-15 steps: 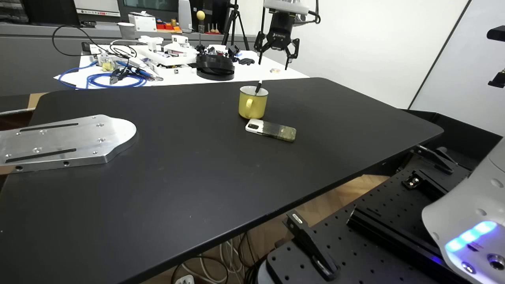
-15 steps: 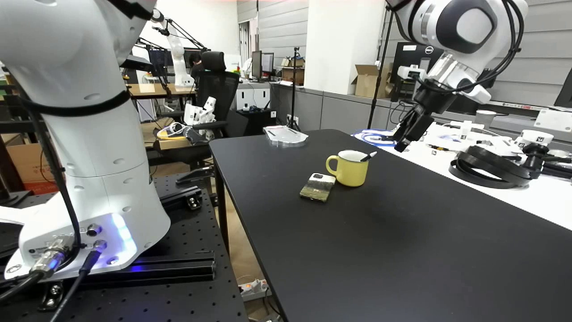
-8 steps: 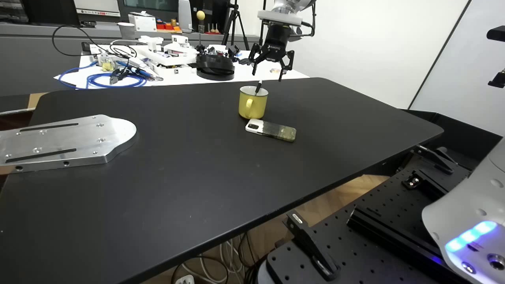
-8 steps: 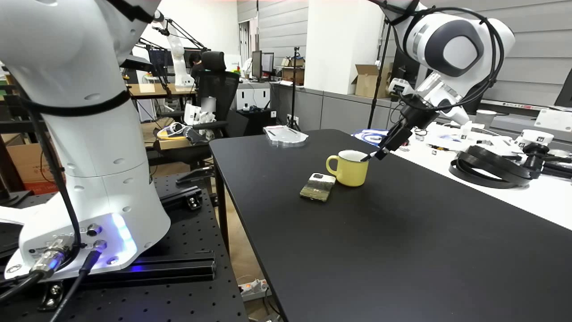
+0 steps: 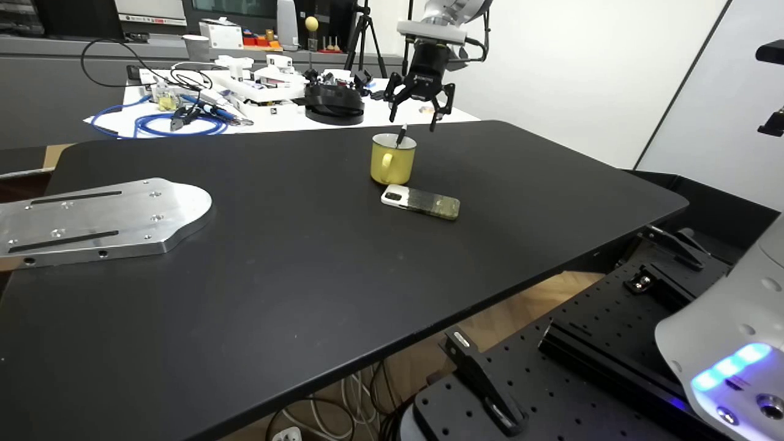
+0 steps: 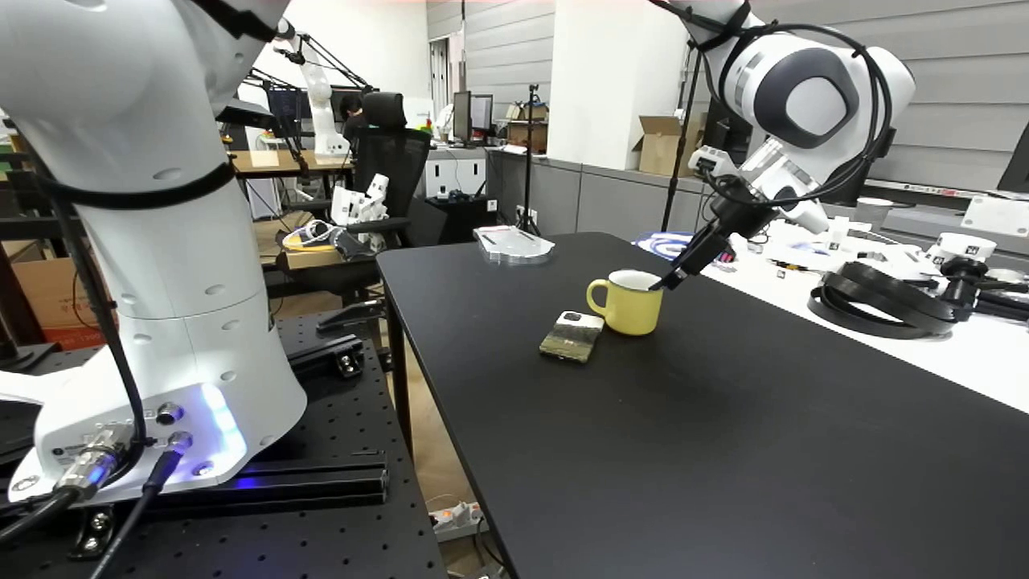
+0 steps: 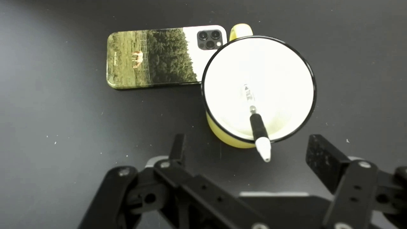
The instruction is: Pick up the pen from the cup and put it on the table
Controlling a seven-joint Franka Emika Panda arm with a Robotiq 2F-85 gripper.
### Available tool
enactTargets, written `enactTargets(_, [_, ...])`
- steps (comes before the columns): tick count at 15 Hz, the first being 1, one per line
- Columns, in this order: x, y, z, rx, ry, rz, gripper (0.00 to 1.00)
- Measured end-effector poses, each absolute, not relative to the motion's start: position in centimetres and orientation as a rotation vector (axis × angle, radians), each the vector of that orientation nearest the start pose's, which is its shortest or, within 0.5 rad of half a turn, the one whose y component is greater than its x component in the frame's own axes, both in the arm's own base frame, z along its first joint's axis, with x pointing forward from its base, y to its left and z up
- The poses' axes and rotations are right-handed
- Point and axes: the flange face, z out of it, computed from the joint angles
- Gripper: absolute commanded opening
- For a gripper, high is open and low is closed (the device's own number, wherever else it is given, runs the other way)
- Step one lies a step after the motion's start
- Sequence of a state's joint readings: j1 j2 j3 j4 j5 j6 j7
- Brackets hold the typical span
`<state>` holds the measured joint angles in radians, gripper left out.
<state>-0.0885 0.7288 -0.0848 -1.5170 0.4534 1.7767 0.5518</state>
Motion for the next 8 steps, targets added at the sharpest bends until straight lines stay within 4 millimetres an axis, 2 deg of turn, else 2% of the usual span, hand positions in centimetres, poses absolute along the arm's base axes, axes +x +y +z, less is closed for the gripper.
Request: enactTargets(8, [65.70, -7.16, 20.86, -2.500, 1.242, 0.720, 0.12])
